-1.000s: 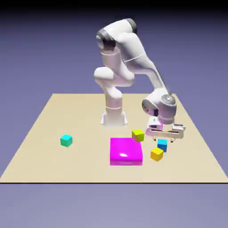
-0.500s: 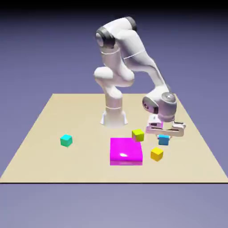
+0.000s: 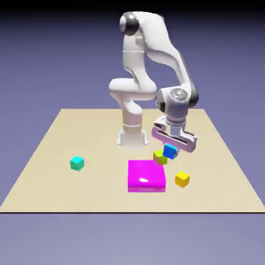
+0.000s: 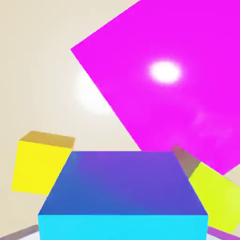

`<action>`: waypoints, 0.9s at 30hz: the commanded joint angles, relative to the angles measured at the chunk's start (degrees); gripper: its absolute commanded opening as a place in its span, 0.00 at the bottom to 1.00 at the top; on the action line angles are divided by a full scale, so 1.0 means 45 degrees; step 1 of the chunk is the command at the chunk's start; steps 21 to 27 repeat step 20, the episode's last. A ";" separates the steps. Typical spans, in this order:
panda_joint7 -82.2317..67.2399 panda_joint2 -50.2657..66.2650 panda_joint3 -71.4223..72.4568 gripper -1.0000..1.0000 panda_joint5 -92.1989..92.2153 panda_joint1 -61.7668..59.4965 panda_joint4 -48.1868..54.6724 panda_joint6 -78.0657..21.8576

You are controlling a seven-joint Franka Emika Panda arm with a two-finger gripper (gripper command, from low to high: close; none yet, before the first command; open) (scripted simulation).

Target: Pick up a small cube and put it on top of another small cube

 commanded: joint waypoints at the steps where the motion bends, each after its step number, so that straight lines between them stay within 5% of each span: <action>1: -0.0003 -0.0462 -0.0435 0.00 0.0329 0.0260 -0.0177 -0.0206; 9: 0.0039 -0.3197 -0.3351 0.00 0.2231 0.2069 -0.2178 -0.1026; 17: -0.0627 -0.0514 -0.2790 0.00 0.3449 0.2602 -0.2865 0.2356; 18: -0.0627 -0.0514 -0.2790 1.00 0.3449 0.2602 -0.2865 0.2356; 27: -0.0518 -0.0953 -0.2881 1.00 0.3250 0.2515 -0.2753 0.1803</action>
